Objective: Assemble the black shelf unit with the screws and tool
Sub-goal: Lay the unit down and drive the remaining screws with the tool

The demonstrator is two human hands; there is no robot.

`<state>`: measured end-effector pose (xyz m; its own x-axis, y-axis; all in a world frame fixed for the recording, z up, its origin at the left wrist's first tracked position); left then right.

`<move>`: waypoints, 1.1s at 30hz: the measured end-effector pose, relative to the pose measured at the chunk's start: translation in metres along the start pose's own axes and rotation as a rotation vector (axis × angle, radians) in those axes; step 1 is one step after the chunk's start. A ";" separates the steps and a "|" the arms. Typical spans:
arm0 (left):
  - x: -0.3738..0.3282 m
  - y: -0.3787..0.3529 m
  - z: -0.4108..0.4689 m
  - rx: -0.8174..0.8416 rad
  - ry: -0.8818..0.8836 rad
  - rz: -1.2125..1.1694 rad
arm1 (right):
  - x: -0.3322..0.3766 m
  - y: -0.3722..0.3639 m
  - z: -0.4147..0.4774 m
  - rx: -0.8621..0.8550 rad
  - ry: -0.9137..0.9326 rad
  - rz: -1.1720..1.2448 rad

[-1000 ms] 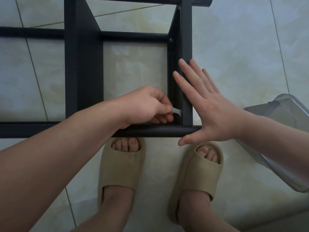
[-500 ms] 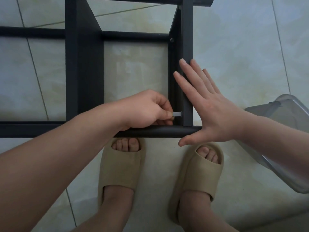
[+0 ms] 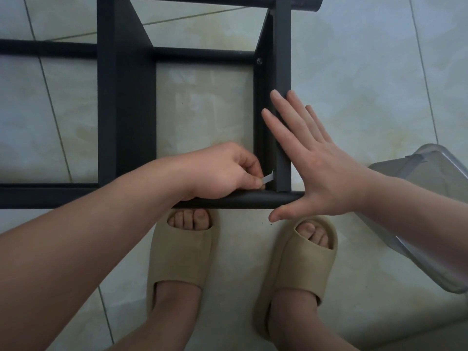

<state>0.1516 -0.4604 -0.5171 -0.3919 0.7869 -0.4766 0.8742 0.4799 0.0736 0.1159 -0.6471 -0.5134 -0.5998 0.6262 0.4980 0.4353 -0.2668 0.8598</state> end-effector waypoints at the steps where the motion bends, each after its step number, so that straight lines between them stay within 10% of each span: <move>1: 0.000 0.000 0.000 -0.005 -0.017 -0.004 | 0.000 0.000 0.000 0.000 0.001 -0.002; 12: -0.002 0.014 -0.001 -0.239 -0.153 0.086 | 0.001 0.001 0.000 -0.005 0.003 -0.005; 21: -0.007 0.000 0.001 -0.036 0.053 -0.492 | 0.001 0.001 0.000 -0.003 0.003 -0.004; 33: -0.008 0.001 0.005 -0.174 -0.018 -0.564 | 0.001 0.001 0.000 -0.013 0.007 0.007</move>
<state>0.1570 -0.4683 -0.5178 -0.7766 0.3856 -0.4982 0.4715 0.8802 -0.0537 0.1157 -0.6467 -0.5123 -0.6014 0.6192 0.5048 0.4306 -0.2810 0.8577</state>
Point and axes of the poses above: each hand's wrist, its own z-axis towards the middle knuckle, its own y-axis out of the back of the hand, x = y × z, the point moved 2 cm from there along z, towards the middle knuckle, and after that the axes turned 14 degrees about y, right-handed, at the moved point
